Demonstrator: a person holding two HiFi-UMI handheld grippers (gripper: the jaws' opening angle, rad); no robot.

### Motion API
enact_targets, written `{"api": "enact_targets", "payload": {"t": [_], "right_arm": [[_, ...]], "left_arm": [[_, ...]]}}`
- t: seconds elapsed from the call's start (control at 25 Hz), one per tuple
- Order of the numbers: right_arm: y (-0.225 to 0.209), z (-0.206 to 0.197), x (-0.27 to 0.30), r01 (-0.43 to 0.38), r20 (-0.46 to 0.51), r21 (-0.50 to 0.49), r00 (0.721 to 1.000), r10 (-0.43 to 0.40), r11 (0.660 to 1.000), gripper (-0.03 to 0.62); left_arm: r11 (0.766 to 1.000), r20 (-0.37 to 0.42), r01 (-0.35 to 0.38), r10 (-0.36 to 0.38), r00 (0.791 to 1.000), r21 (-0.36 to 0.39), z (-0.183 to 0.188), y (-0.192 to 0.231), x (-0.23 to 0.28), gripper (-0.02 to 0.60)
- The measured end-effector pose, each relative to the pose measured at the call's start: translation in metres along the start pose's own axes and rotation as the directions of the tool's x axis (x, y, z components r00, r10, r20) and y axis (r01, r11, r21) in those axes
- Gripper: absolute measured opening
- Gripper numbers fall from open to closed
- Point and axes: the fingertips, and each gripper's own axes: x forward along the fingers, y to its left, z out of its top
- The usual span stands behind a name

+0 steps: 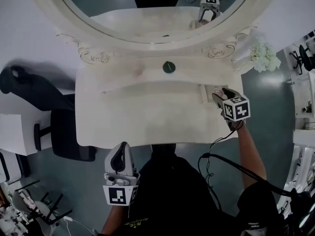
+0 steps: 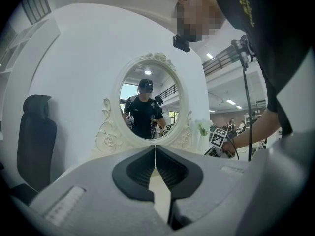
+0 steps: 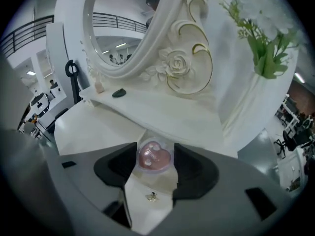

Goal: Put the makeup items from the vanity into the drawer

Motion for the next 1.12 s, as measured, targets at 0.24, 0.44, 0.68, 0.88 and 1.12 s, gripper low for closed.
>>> {"api": "enact_targets", "payload": {"t": [0.24, 0.44, 0.68, 0.88, 1.12], "right_arm": [[-0.002, -0.011, 0.020, -0.024, -0.088, 0.021, 0.996, 0.025, 0.999, 0.238], [-0.006, -0.016, 0.036, -0.017, -0.188, 0.018, 0.982, 0.020, 1.000, 0.238], [-0.011, -0.020, 0.052, -0.040, -0.305, 0.017, 0.951, 0.043, 0.999, 0.238], [-0.008, -0.031, 0.058, -0.048, -0.417, -0.006, 0.908, 0.041, 0.999, 0.238], [-0.008, -0.048, 0.067, -0.063, -0.578, 0.014, 0.814, 0.059, 0.998, 0.238]], "left_arm": [[1.000, 0.035, -0.028, 0.028, 0.999, -0.005, 0.004, 0.006, -0.005, 0.021], [0.999, -0.017, -0.039, 0.039, 0.999, -0.006, -0.006, 0.009, -0.008, 0.021], [0.998, -0.027, -0.056, 0.055, 0.998, -0.006, -0.009, 0.013, -0.007, 0.021], [0.998, -0.027, -0.060, 0.060, 0.998, -0.007, -0.009, 0.015, -0.004, 0.021], [0.998, -0.029, -0.064, 0.064, 0.998, -0.009, -0.009, 0.015, -0.001, 0.021]]}}
